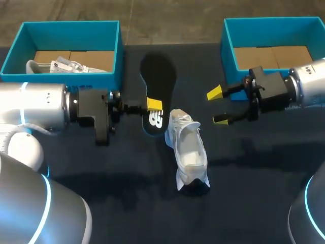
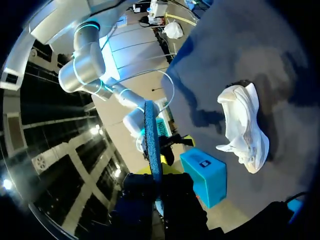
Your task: Take the shoe out of the shoebox, open the shoe tongue, remove and reinsert the insole, then place the shoe into the shoebox
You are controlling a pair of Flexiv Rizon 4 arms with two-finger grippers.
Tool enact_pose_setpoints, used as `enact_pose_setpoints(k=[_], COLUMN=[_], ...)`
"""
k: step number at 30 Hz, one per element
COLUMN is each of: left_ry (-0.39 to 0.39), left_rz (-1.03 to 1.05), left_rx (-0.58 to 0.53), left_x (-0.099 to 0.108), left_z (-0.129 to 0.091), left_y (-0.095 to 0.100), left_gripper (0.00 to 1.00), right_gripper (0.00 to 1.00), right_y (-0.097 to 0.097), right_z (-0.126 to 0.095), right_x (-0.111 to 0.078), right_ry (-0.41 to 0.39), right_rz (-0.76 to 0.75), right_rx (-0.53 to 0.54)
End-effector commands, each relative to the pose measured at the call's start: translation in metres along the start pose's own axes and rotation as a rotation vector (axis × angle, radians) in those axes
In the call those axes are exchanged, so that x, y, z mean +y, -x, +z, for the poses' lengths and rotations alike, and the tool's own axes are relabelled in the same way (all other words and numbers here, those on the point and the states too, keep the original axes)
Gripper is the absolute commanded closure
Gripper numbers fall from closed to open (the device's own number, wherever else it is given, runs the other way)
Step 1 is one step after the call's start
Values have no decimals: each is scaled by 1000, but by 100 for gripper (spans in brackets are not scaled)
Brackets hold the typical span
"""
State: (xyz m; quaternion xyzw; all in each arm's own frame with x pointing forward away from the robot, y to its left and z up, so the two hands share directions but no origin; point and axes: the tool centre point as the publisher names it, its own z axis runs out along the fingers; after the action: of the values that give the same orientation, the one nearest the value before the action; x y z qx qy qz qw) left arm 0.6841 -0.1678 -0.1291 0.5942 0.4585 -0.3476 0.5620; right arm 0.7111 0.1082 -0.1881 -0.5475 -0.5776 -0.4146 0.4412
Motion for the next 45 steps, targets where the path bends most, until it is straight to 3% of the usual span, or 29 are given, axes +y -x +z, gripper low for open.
enact_pose_setpoints(k=[1,4,17,22,45], left_ry=[35,48,48,45,53], left_rz=[58,145,145,103,57], left_rx=[-23,-27,-27,-45,-77], left_x=[-9,-13,-13,-11,-4], left_z=[0,-2,-2,3,6], left_y=[-14,-15,-15,-24,-36], left_gripper=[100,100,100,100,100], right_gripper=[0,0,0,0,0], right_y=[0,0,0,-5,-30], right_z=[1,1,1,4,57], right_x=[0,0,0,7,37], right_ry=[1,1,1,19,0], right_rz=[0,0,0,-47,-146], right_rx=[0,0,0,12,50])
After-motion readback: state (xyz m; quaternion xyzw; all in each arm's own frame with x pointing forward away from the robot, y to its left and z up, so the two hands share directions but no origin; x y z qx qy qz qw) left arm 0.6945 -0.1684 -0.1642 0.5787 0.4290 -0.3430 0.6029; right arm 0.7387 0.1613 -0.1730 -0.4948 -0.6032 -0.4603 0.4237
